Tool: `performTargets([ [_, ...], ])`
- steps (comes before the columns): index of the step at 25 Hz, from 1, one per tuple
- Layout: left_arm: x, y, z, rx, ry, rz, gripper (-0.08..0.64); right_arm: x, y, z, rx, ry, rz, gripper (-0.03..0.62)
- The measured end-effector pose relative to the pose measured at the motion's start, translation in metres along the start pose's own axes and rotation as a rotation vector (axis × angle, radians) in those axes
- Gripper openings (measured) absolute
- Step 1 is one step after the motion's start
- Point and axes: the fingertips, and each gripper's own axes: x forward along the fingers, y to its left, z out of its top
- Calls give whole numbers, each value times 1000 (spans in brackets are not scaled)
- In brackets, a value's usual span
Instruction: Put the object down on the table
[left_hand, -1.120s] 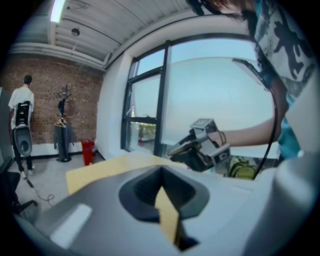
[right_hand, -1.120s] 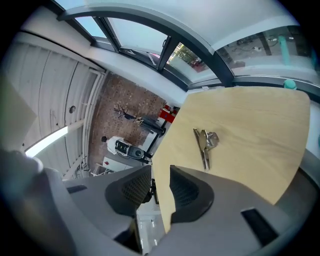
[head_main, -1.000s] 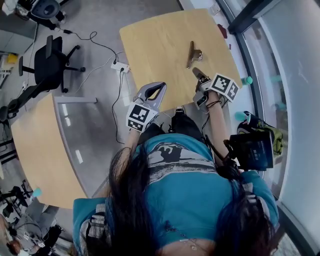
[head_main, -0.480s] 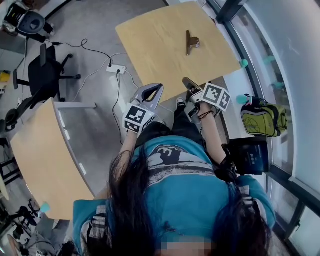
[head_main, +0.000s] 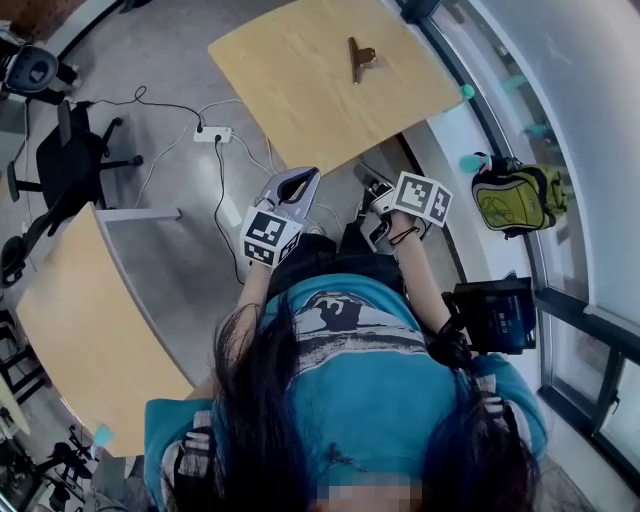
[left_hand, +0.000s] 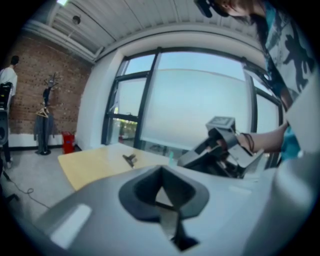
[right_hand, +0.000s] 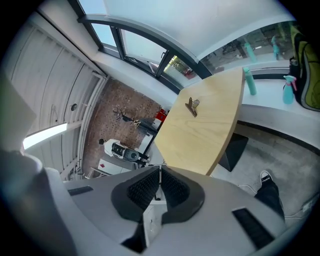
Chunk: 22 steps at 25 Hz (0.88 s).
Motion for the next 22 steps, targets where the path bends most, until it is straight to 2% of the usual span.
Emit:
performTargets([
  [15,-4,-65,-19,-11,12,-59,2,-60,-21,-47,11,-2,-22,21],
  [22,-15,-128,-21,22,14,-89,2,-116,-38,-77,22,-25,-19,21],
])
